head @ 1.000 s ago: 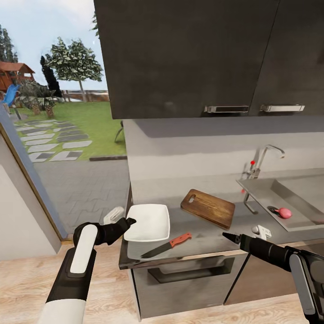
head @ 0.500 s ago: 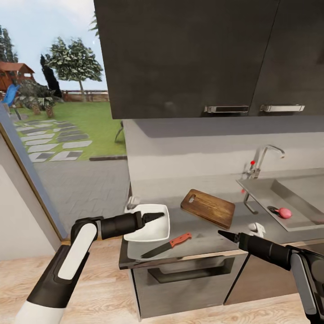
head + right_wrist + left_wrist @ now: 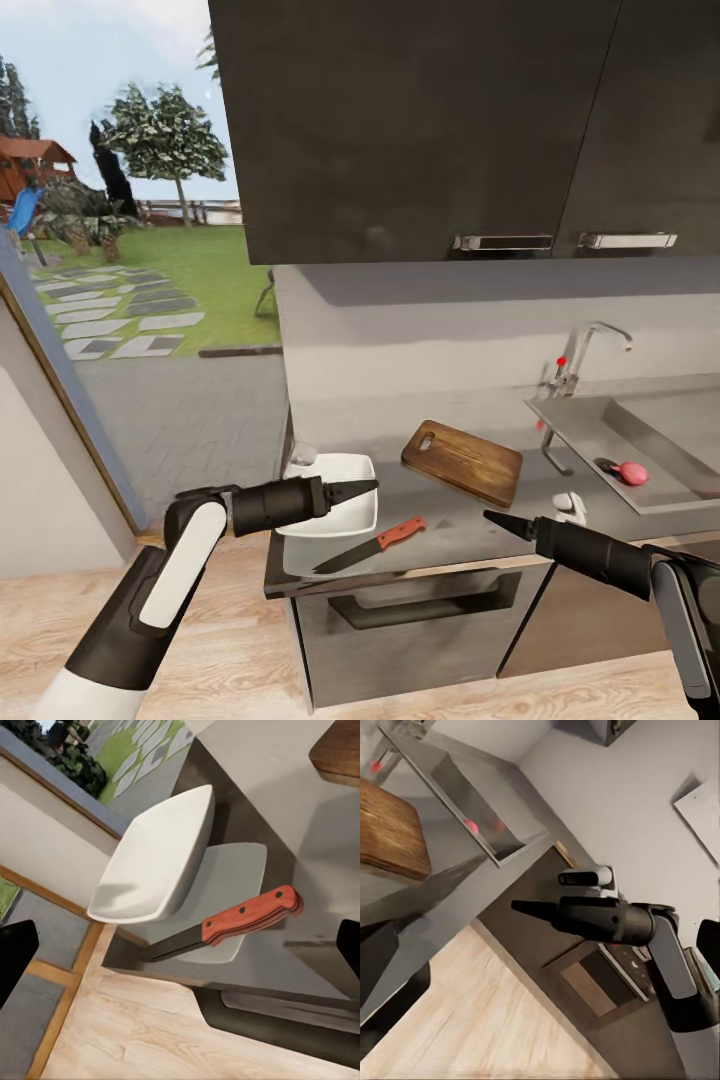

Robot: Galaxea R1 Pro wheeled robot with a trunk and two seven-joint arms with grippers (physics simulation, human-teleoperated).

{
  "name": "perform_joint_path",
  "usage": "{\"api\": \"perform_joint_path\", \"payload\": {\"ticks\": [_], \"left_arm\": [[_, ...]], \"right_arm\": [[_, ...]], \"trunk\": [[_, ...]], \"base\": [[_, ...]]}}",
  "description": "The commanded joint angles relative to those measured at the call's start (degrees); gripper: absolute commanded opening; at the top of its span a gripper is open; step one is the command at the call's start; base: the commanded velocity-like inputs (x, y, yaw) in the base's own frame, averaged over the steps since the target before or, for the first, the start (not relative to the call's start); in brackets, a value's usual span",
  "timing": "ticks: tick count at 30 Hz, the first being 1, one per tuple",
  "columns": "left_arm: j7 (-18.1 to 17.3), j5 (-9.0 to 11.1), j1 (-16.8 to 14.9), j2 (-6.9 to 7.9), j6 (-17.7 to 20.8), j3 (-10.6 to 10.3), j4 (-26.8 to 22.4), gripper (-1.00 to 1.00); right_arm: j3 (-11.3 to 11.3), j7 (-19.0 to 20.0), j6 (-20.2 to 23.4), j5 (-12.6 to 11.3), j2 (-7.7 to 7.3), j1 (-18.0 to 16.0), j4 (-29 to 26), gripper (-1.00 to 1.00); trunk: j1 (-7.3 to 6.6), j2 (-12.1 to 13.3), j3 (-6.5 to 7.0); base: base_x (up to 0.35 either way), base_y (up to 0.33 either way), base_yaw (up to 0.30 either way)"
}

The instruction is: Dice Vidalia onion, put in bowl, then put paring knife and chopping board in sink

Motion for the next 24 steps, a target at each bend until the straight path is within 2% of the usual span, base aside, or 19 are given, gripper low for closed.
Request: {"api": "perform_joint_path", "payload": {"ticks": [1,4,7,16,19,22,23,24], "left_arm": [[-0.23,-1.57,-0.06,-0.04,-0.16,-0.35,-0.06,1.0],[-0.19,-2.78,-0.04,-0.19,-1.1,-0.92,-0.09,1.0],[-0.18,-3.82,-0.04,-0.27,-2.68,-2.34,-0.09,1.0],[-0.58,-4.03,-0.07,-0.1,-3.11,-2.43,-0.19,1.0],[-0.74,-3.8,-0.08,0.06,-3.07,-2.3,-0.32,1.0],[-4.35,-3.37,-0.03,2.61,-3.01,-2.05,-0.47,1.0],[-7.29,-3.28,-0.03,4.08,-3.02,-1.96,-0.5,1.0],[-9.07,-3.26,-0.03,4.88,-3.05,-1.83,-0.51,1.0]], "right_arm": [[0.04,0.72,0.18,0.21,-0.22,-0.06,-0.01,1.0],[0.07,1.67,0.18,0.21,-0.52,-0.06,-0.04,1.0],[0.26,2.84,0.18,0.21,-0.67,-0.06,-0.07,1.0],[0.18,3.37,0.18,0.21,-0.65,-0.06,-0.09,1.0],[0.08,4.42,-1.82,0.21,-0.66,-0.06,-0.1,1.0],[-0.03,4.74,-2.98,0.25,-0.56,-0.06,-0.1,1.0],[0.08,4.74,-3.06,0.25,-0.56,-0.06,-0.1,1.0],[0.13,4.73,-3.02,0.28,-0.58,-0.06,-0.1,1.0]], "trunk": [[0.03,-0.11,-0.11],[0.03,-0.11,-0.11],[0.03,-0.11,-0.11],[0.03,-0.11,-0.11],[0.03,-0.11,-0.11],[0.03,-0.11,-0.11],[0.03,-0.11,-0.11],[0.03,-0.11,-0.11]], "base": [[0.0,0.0,0.0],[0.0,0.0,0.0],[0.05,-0.045,0.0],[0.166,-0.139,0.0],[0.032,-0.026,0.0],[0.006,-0.005,0.0],[0.003,-0.002,0.0],[0.002,-0.002,0.0]]}}
